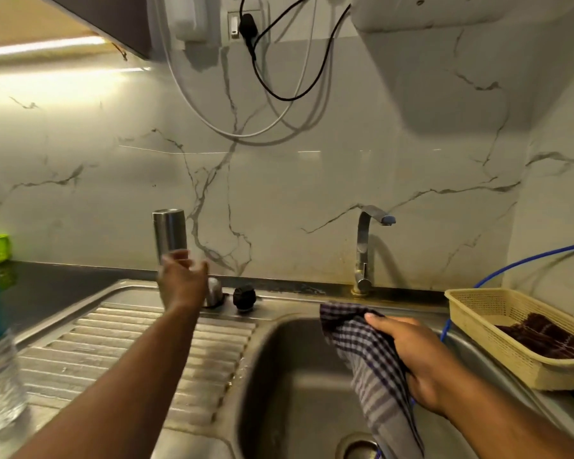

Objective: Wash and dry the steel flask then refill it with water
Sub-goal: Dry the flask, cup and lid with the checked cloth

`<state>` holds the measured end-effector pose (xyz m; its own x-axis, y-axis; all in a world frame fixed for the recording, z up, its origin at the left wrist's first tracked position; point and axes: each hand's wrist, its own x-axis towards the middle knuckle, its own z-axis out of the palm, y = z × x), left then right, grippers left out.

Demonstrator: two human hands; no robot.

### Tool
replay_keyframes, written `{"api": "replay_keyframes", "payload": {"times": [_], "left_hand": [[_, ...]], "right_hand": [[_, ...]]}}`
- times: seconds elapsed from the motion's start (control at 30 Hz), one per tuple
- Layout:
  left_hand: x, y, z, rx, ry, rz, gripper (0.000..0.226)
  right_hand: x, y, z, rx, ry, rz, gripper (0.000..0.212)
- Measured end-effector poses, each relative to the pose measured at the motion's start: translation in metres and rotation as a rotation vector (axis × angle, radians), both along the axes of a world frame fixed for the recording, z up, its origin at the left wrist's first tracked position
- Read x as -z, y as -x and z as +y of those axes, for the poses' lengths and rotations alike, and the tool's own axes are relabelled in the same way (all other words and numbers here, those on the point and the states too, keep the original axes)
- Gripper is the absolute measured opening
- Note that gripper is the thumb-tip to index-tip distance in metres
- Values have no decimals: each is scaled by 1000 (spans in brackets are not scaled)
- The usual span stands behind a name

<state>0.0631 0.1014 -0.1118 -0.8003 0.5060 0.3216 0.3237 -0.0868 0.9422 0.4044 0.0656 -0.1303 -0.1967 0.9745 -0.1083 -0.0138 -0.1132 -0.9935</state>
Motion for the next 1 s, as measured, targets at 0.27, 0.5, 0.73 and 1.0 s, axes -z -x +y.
{"api": "replay_keyframes", "payload": {"times": [0.27, 0.5, 0.73, 1.0], "left_hand": [[13, 109, 51, -23, 326, -2, 135], [31, 138, 72, 175, 256, 33, 82], [-4, 99, 33, 139, 61, 124, 63], [-25, -47, -41, 715, -85, -429, 76]], "right_hand": [[4, 9, 6, 48, 114, 176, 26], [16, 11, 15, 59, 121, 191, 22], [12, 9, 14, 104, 127, 316, 24], [-7, -10, 5, 152, 91, 487, 47]]}}
